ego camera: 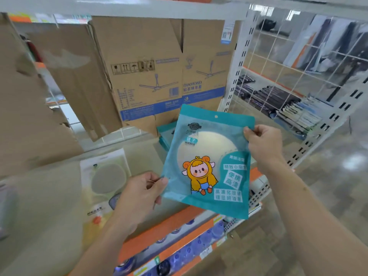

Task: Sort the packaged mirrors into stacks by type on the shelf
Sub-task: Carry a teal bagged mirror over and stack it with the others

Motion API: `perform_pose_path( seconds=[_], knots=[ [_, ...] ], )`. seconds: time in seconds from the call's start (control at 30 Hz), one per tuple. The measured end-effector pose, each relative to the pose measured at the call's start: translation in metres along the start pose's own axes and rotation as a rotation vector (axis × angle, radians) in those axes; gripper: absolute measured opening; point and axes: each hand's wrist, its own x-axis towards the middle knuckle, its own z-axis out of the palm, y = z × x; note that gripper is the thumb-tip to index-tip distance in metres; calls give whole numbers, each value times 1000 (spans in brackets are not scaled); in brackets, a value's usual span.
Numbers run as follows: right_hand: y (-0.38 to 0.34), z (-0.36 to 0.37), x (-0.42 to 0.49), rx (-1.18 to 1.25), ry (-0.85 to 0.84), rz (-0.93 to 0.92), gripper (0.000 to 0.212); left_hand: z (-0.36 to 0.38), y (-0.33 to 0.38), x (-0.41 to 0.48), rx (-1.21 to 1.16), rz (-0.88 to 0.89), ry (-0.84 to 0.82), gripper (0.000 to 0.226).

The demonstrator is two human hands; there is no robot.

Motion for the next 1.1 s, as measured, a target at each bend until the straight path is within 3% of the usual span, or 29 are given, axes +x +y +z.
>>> perform_pose_path(
  seconds=[0.67,0.9,1.1],
  knots=[
    [5,70,105,-135,-261,-117,30,50,17,27,-21,-243,129,32],
    [15,94,127,-128,-458,-42,23,68,28,21,71,-270,175,35],
    [24,104,133,-128,-526,8,14,78,31,15,91,-305,240,35]
  ],
)
